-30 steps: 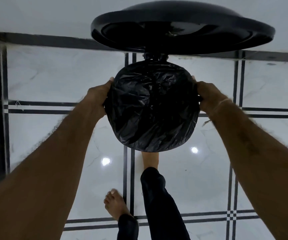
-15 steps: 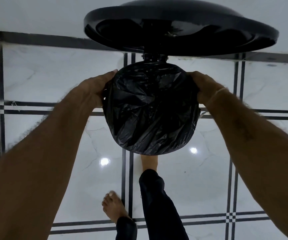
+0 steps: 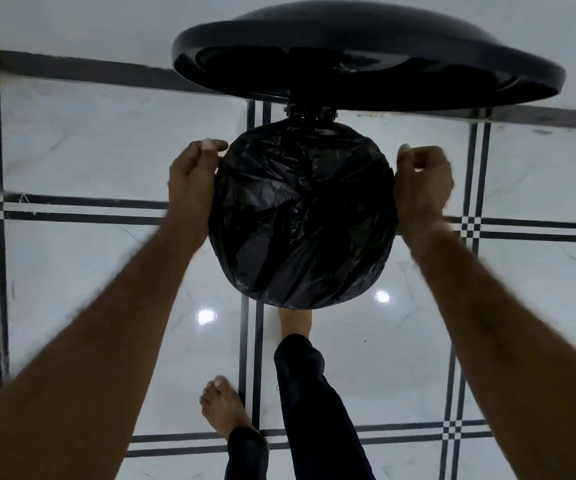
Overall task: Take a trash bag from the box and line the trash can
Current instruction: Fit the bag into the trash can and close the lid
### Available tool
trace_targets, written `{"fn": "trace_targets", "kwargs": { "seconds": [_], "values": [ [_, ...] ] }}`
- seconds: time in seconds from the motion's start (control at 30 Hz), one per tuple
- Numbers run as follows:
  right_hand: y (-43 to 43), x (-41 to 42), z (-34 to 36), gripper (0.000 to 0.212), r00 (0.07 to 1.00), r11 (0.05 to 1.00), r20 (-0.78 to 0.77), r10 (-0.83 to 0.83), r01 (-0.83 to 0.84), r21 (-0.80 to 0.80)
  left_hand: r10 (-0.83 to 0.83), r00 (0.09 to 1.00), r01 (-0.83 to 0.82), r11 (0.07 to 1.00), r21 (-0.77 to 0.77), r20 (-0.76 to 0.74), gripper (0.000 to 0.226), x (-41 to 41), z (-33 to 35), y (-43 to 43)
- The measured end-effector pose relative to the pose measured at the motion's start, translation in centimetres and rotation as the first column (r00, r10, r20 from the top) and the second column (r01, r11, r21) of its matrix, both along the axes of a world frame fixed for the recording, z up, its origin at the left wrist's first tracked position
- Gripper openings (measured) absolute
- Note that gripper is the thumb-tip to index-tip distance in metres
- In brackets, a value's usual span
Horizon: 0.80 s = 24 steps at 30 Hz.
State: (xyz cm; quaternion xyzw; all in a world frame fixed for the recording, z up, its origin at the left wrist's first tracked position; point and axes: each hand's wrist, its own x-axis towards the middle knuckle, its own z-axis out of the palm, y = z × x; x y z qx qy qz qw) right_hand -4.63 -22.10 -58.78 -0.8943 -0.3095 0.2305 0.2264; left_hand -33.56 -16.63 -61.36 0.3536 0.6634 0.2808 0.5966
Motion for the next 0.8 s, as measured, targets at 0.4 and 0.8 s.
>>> {"fn": "trace_targets", "kwargs": {
  "seconds": [0.4, 0.8],
  "values": [
    [3.3, -11.4, -5.3, 0.063, 0.794, 0.696, -0.457, 0.400, -0.588, -0.412, -0.025, 0.984, 0.066, 0.971, 0.230, -0.178, 0.042, 0.5, -3.5, -3.3],
    [0.6, -11.0, -1.0, 0.046, 0.815, 0.917, -0.503, 0.288, -0.386, -0.099, -0.010, 0.989, 0.043, 0.972, 0.231, -0.146, 0.043, 0.6, -4.2, -3.4]
  ]
}}
